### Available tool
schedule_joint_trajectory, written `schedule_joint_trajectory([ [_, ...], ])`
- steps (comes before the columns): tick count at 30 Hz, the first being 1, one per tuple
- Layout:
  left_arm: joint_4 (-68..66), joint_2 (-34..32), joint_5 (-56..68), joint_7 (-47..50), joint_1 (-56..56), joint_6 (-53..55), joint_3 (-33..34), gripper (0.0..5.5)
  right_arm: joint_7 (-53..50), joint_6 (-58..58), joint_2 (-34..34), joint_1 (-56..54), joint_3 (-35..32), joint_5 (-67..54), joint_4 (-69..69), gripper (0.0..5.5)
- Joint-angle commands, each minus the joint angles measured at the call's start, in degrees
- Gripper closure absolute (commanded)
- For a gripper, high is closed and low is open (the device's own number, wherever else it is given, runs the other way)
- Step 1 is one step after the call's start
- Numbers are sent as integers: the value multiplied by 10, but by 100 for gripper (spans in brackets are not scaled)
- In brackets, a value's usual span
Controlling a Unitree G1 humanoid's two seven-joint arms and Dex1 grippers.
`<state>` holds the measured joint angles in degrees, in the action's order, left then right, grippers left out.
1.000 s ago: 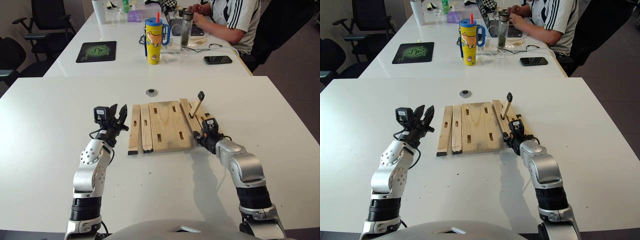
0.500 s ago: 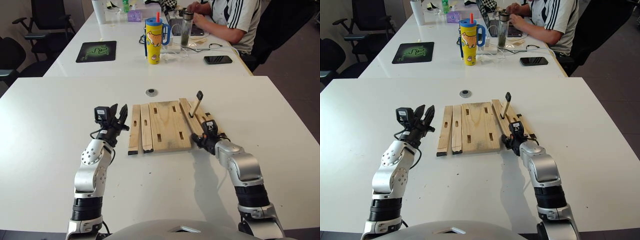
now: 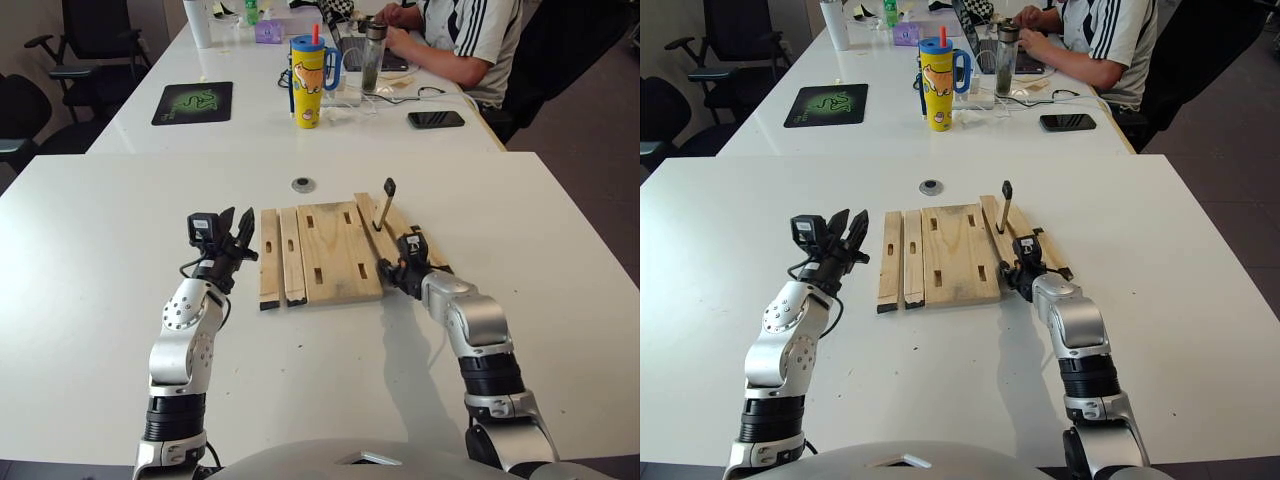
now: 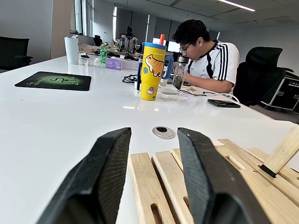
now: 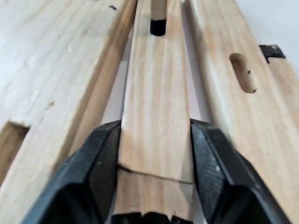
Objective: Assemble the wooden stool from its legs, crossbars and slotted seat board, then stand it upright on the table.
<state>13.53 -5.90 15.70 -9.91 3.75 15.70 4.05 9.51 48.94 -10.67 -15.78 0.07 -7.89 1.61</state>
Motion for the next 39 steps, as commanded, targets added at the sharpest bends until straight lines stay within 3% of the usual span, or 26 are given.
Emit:
schedule_joint_trajectory([
  [1, -1, 3, 7, 0, 9, 5, 4, 364, 12, -87, 13, -36, -28, -20, 21, 344],
  [6, 7, 23, 63, -2, 20, 44, 16, 364, 67, -174, -3, -34, -8, -23, 39, 344],
  [13, 10, 24, 65, 1, 14, 81, -8, 364, 108, -186, -22, 5, 3, -34, 75, 344],
  [21, -45, 25, 87, -3, -9, 227, -34, 364, 165, -175, -33, 35, 15, -78, 130, 344],
  [29, -25, 81, 202, -1, 16, 303, 14, 364, 224, -160, -63, 71, 35, -113, 161, 344],
  [34, -31, 136, 315, 34, 38, 335, 81, 364, 242, -157, -77, 85, 41, -123, 173, 344],
  [39, -91, 163, 441, 89, 47, 330, 155, 308, 250, -164, -87, 93, 44, -120, 171, 344],
])
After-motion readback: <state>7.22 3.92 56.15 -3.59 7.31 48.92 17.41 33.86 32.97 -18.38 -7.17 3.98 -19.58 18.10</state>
